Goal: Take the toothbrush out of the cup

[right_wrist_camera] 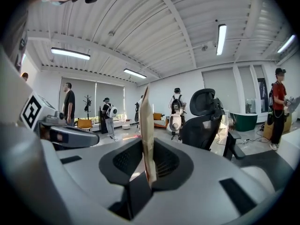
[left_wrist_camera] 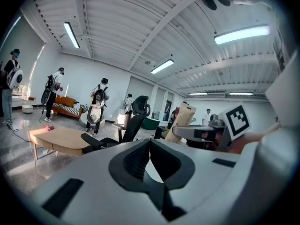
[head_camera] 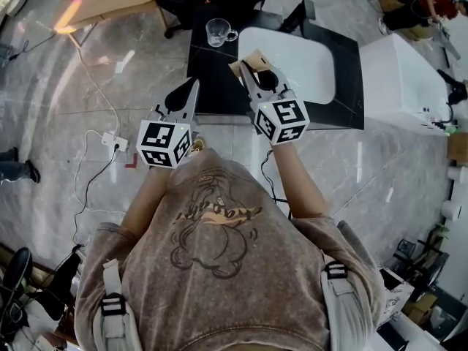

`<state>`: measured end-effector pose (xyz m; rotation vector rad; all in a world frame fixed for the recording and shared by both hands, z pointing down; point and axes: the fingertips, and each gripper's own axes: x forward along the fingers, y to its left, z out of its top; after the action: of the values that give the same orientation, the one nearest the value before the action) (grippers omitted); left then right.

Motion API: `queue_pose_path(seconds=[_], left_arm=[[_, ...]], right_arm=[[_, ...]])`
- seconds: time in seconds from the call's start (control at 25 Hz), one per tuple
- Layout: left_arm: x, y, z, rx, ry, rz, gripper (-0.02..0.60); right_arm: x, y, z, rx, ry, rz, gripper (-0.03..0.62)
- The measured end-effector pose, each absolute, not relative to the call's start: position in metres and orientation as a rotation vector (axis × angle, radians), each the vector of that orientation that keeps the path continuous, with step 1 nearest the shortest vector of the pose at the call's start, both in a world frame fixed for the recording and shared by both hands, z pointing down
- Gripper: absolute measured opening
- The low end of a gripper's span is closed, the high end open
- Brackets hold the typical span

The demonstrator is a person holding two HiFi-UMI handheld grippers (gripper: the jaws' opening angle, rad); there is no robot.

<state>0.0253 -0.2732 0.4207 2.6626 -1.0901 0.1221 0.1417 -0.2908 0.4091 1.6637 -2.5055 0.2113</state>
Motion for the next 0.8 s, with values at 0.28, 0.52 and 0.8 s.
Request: queue_pose_path(seconds=[0.28, 0.52, 0.8], left_arm=[[0.034, -0.268, 0.42, 2.676, -1.075, 0.123, 0.017], [0.037, -0.266, 0.423, 2.677, -1.067, 0.133, 0.017], [0.038, -0.267, 0.424, 2.671, -1.072, 0.136, 0.017]], right_arm=[[0.15, -0.246, 0.421, 1.718, -2.482, 0.289, 0.078], [0.15, -0.237, 0.42, 1.711, -2.511, 0.294, 0.08], [0.147, -0.237, 0.426, 1.69, -2.526, 0.313, 0.078]])
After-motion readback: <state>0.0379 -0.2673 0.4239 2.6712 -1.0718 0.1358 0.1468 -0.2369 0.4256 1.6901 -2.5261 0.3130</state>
